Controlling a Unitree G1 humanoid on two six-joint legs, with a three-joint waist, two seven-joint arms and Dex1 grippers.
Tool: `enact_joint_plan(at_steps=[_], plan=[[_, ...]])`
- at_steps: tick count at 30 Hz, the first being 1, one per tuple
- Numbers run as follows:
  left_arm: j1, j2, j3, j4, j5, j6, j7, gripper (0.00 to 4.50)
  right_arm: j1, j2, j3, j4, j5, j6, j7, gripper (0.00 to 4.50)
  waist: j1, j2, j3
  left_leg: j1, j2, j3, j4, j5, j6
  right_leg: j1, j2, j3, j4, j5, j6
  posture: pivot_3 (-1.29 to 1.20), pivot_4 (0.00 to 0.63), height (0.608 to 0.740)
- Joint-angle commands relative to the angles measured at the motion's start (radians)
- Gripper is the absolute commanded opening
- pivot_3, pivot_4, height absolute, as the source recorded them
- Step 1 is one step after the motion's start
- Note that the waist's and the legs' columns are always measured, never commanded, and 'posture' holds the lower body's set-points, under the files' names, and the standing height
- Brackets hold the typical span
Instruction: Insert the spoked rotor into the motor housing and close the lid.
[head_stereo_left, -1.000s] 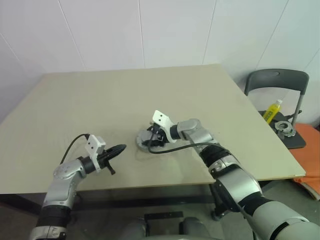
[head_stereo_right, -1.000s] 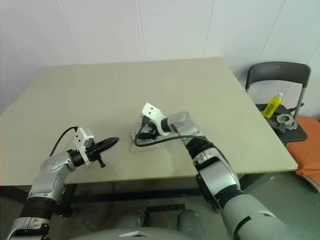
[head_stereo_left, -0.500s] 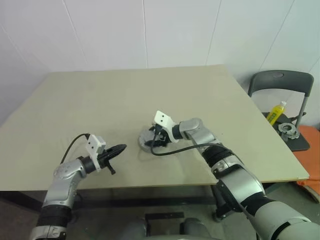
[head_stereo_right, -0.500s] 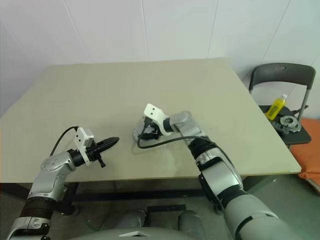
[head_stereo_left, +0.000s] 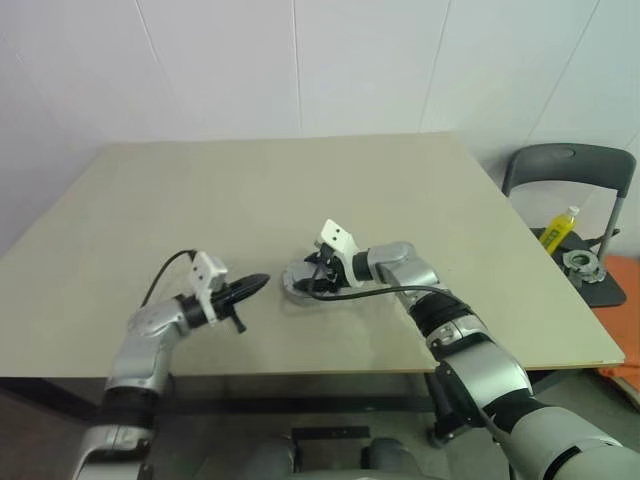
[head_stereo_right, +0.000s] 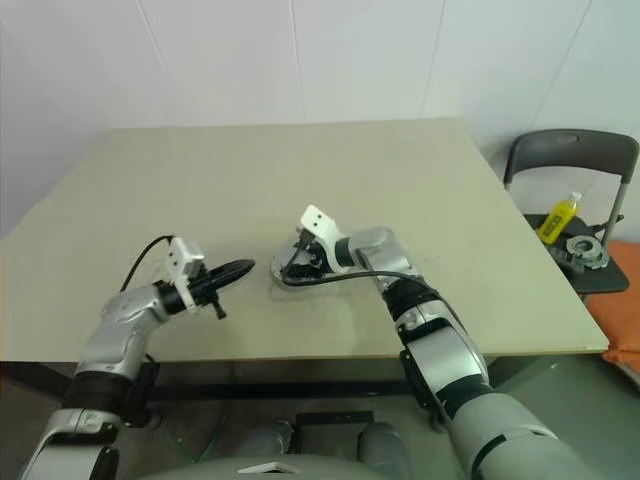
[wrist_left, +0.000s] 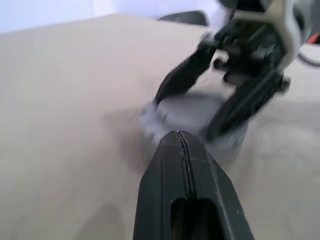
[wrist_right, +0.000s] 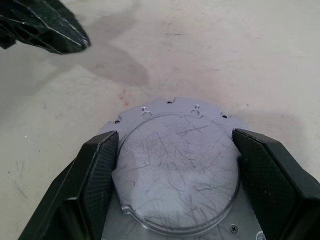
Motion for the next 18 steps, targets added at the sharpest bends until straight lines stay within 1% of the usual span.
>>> enact_joint_plan(at_steps=[1,4,11,16,18], plan=[[-0.095,-0.020,-0.034,0.041,0.015,-0.034,-0.034,0.00,0.061,-0.036,0.049,0.031,-0.046,-0.009,0.024,3.27,0.000,0.000,0.000,0.000,0.000,0.000,0.000,0.000,0.000,0.000,0.000,0.000,0.000,0.000,0.000,0.00,0.000,0.740],[-0.162,-0.043,-0.059,0.098,0.027,-0.054,-0.060,0.00,0.075,-0.058,0.073,0.006,-0.066,-0.048,0.031,3.27,0.004,0.000,0.000,0.000,0.000,0.000,0.000,0.000,0.000,0.000,0.000,0.000,-0.001,0.000,0.000,0.00,0.000,0.740],[-0.251,-0.087,-0.082,0.194,0.049,-0.091,-0.099,0.00,0.084,-0.080,0.100,0.009,-0.096,-0.081,-0.002,3.27,0.016,-0.001,-0.001,-0.001,0.000,0.000,0.000,0.001,0.002,0.000,0.000,0.000,-0.001,0.000,0.001,0.00,0.000,0.740],[-0.291,-0.088,-0.108,0.257,0.078,-0.111,-0.143,0.00,0.086,-0.083,0.093,0.009,-0.089,-0.075,-0.006,3.27,0.016,-0.001,-0.001,0.001,0.000,0.000,0.002,0.000,0.001,0.003,0.000,0.000,-0.001,-0.002,0.004,0.00,0.000,0.740],[-0.302,-0.078,-0.128,0.289,0.111,-0.109,-0.152,0.00,0.086,-0.086,0.091,0.006,-0.088,-0.072,-0.006,3.27,0.016,-0.001,-0.001,0.001,0.000,0.000,0.001,0.000,0.001,0.003,0.000,0.000,-0.001,-0.002,0.004,0.00,0.000,0.740]])
